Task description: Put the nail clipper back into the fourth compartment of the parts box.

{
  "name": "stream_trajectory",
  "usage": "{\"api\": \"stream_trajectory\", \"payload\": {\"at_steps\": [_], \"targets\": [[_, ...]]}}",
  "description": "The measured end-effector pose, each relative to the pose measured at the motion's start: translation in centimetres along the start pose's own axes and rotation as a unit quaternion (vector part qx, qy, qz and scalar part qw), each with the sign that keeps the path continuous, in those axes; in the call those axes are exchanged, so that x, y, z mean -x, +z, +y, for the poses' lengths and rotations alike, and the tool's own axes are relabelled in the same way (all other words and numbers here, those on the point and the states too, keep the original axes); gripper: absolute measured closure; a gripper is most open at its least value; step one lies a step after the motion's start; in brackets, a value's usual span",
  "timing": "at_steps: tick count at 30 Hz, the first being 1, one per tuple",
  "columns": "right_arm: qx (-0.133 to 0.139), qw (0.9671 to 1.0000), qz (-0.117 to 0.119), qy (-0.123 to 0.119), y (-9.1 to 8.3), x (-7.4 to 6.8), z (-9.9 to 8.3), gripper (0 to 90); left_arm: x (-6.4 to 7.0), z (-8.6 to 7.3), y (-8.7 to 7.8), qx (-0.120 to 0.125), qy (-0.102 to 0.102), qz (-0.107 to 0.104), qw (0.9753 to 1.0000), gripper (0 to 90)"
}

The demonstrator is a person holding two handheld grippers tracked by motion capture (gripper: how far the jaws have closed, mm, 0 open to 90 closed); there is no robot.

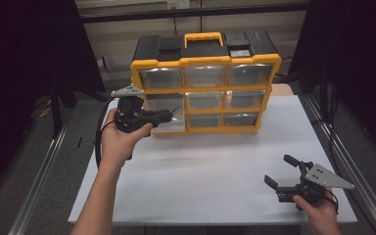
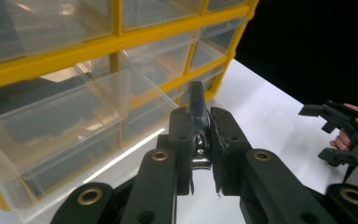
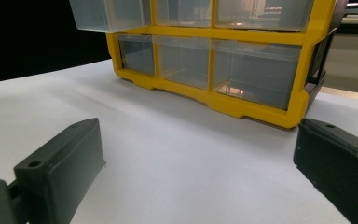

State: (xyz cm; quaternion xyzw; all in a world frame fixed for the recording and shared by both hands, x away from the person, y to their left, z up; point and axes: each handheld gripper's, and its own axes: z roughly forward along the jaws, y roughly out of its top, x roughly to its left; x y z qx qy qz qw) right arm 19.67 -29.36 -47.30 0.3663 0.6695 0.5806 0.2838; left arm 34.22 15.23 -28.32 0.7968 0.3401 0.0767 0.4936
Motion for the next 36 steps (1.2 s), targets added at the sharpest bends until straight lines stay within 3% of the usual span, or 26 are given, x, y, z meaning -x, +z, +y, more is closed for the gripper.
{"api": "stream_trajectory", "payload": {"at_steps": [10, 18, 23, 36], "targets": [[0.001, 1.0, 0.0, 0.001, 0.0, 0.0, 0.0, 1.0, -1.2, 0.3, 1.0, 0.016, -0.007, 0.012, 0.9998, 79.9], [0.002, 1.0, 0.0, 0.002, 0.0, 0.1, 0.0, 1.0, -1.6, 0.3, 1.3, 0.005, -0.004, 0.026, 0.9996, 79.8], [0.002, 1.0, 0.001, 0.002, 0.0, 0.1, 0.0, 1.0, -1.9, 0.4, 1.5, 0.011, -0.015, 0.03, 0.9994, 79.9], [0.002, 1.0, 0.002, 0.001, 0.0, 0.1, 0.0, 1.2, -2.6, 0.4, 2.2, 0.007, -0.008, 0.038, 0.9992, 79.8]]}}
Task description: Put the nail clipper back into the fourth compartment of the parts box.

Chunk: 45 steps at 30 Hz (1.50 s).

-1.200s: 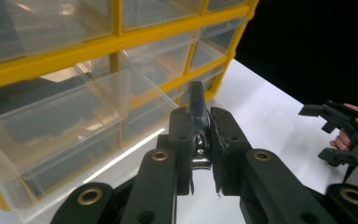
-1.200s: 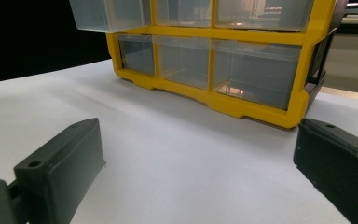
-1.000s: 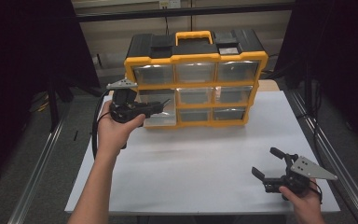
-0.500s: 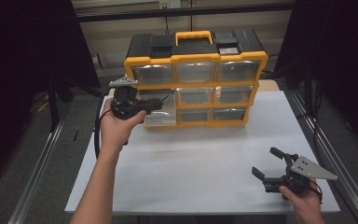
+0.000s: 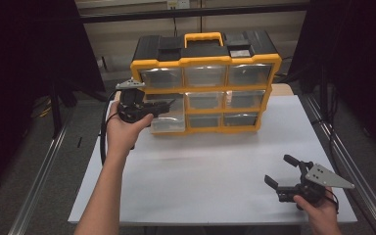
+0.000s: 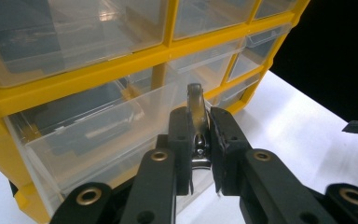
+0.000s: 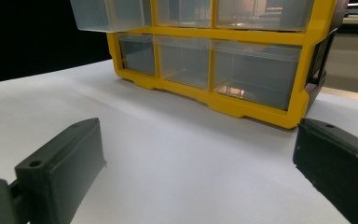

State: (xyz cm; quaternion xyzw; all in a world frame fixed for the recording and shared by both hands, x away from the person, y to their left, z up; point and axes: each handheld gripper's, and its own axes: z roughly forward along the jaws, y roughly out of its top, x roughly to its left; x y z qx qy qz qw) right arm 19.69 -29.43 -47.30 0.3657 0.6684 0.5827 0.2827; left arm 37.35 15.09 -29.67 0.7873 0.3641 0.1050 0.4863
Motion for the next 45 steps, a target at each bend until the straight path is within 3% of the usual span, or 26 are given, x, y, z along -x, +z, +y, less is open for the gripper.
{"api": "stream_trajectory", "payload": {"at_steps": [12, 20, 45], "targets": [[0.001, 1.0, 0.0, -0.002, -0.1, 0.2, -0.1, 1.2, -0.8, 0.0, 1.1, -0.01, 0.001, 0.015, 0.9998, 79.8], [0.001, 1.0, -0.001, 0.004, -0.1, 0.2, -0.1, 1.2, -1.1, 0.0, 1.4, -0.004, 0.001, 0.014, 0.9999, 79.9], [0.0, 1.0, 0.0, -0.001, -0.1, 0.2, -0.1, 1.2, -1.2, -0.2, 1.9, -0.004, 0.002, 0.024, 0.9997, 79.7]]}}
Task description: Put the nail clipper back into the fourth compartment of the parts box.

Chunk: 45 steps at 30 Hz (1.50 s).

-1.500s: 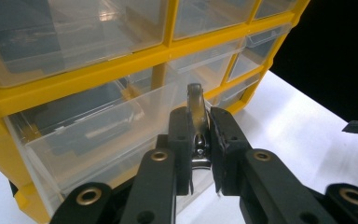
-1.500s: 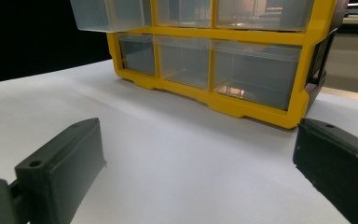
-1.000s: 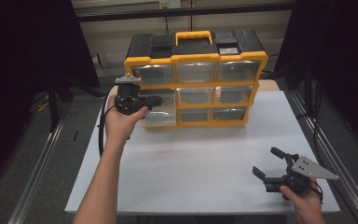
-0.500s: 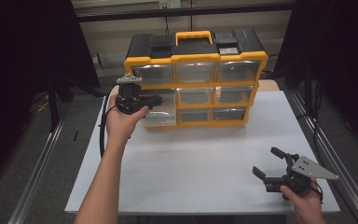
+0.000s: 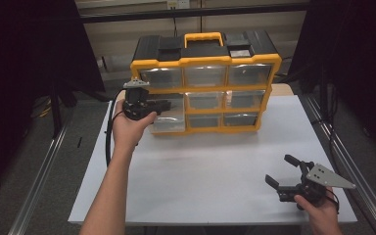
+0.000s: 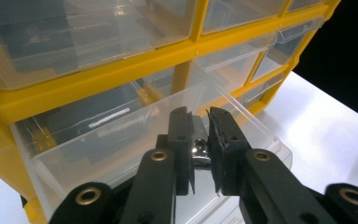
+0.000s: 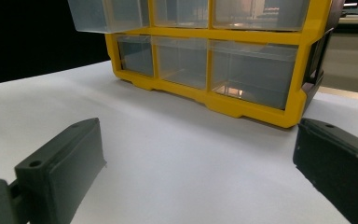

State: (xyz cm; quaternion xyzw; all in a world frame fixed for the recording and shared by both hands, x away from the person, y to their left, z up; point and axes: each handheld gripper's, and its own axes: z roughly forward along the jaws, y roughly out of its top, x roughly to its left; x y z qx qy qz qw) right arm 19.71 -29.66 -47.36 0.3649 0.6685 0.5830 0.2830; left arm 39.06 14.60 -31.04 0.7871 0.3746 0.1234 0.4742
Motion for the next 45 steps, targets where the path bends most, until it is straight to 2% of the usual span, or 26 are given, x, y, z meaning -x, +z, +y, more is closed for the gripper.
{"api": "stream_trajectory", "payload": {"at_steps": [13, 18, 19, 27, 31, 37, 39, 41, 42, 45], "targets": [[0.0, 1.0, 0.001, 0.0, 0.0, 0.0, 0.0, 1.2, -0.1, 0.0, 0.0, 0.012, -0.005, -0.002, 0.9999, 78.9], [0.0, 1.0, 0.0, 0.001, 0.0, 0.0, 0.0, 1.2, 0.0, -0.1, -0.3, 0.011, 0.0, 0.003, 0.9999, 76.1], [0.0, 1.0, 0.001, 0.0, 0.0, 0.0, 0.0, 1.2, 0.0, -0.1, -0.4, 0.016, 0.0, -0.001, 0.9999, 75.1], [0.001, 1.0, -0.002, 0.006, 0.1, -0.1, 0.0, 1.2, 0.2, -0.4, -1.3, 0.04, 0.0, -0.01, 0.9992, 64.9], [0.002, 1.0, -0.003, 0.001, 0.1, -0.1, 0.0, 1.3, 0.2, -0.6, -1.7, 0.05, -0.005, -0.013, 0.9986, 59.4], [0.002, 1.0, -0.004, 0.001, 0.1, -0.1, 0.0, 1.3, 0.2, -1.0, -2.1, 0.059, -0.012, -0.009, 0.9981, 45.1], [0.001, 1.0, -0.002, -0.002, 0.1, 0.0, 0.0, 1.2, 0.2, -1.1, -2.2, 0.065, -0.016, -0.014, 0.9976, 41.2], [0.001, 1.0, -0.003, 0.001, 0.1, -0.1, 0.0, 1.3, 0.2, -1.2, -2.3, 0.072, -0.014, -0.01, 0.9972, 37.8], [0.001, 1.0, -0.003, 0.0, 0.1, -0.1, 0.0, 1.3, 0.2, -1.3, -2.3, 0.077, -0.011, -0.017, 0.9968, 35.7], [0.001, 1.0, -0.002, 0.0, 0.1, -0.1, 0.0, 1.3, 0.2, -1.5, -2.5, 0.079, -0.011, -0.012, 0.9968, 31.9]]}}
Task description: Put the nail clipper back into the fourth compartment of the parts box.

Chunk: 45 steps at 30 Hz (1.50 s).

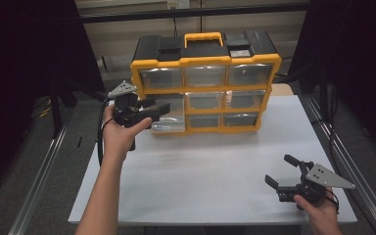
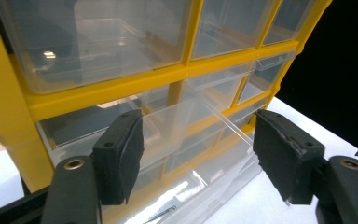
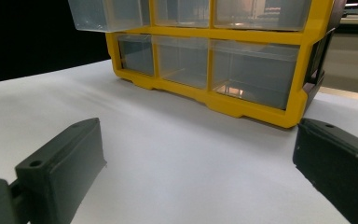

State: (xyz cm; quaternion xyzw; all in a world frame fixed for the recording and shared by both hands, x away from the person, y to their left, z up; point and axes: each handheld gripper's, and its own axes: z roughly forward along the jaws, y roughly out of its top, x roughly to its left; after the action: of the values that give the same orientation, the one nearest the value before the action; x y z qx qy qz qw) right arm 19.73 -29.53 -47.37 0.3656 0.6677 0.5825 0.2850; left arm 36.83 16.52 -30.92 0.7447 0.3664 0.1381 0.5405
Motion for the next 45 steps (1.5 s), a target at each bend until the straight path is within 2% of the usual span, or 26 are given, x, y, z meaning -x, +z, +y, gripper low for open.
{"api": "stream_trajectory", "payload": {"at_steps": [5, 8, 12, 14, 15, 23, 26, 28, 31, 45], "targets": [[0.0, 1.0, 0.001, -0.001, 0.0, 0.0, 0.0, 1.4, 0.0, -0.3, -0.4, 0.009, 0.002, -0.003, 0.9999, 25.4], [-0.001, 1.0, 0.002, -0.003, 0.0, 0.0, 0.0, 1.4, 0.0, -0.4, -0.8, 0.013, 0.005, -0.001, 0.9999, 23.3], [0.0, 1.0, 0.001, -0.003, 0.0, 0.1, 0.0, 1.4, 0.0, -0.7, -1.2, 0.016, 0.004, 0.005, 0.9998, 16.4], [0.0, 1.0, -0.001, 0.0, 0.0, 0.0, 0.0, 1.4, 0.0, -0.8, -1.3, 0.02, 0.004, 0.0, 0.9998, 13.5], [0.0, 1.0, -0.001, 0.002, 0.0, 0.0, 0.0, 1.4, 0.0, -0.9, -1.4, 0.021, 0.005, 0.006, 0.9997, 12.7], [0.002, 1.0, 0.0, 0.0, 0.0, 0.0, 0.0, 1.4, -0.4, -1.5, -2.0, 0.033, 0.005, 0.01, 0.9994, 5.9], [-0.001, 1.0, -0.001, 0.001, 0.0, 0.0, 0.0, 1.4, -0.3, -1.8, -2.2, 0.039, 0.004, 0.017, 0.9991, 5.1], [-0.001, 1.0, -0.001, 0.0, 0.0, 0.0, 0.0, 1.4, -0.4, -1.9, -2.3, 0.041, 0.004, 0.012, 0.9991, 4.7], [0.0, 1.0, -0.001, 0.0, 0.0, 0.1, 0.0, 1.4, -0.5, -2.3, -2.5, 0.039, 0.007, 0.017, 0.9991, 4.4], [0.0, 1.0, -0.001, -0.003, -0.1, 0.1, 0.0, 1.5, -0.7, -3.9, -3.9, 0.058, 0.011, 0.022, 0.998, 4.5]]}}
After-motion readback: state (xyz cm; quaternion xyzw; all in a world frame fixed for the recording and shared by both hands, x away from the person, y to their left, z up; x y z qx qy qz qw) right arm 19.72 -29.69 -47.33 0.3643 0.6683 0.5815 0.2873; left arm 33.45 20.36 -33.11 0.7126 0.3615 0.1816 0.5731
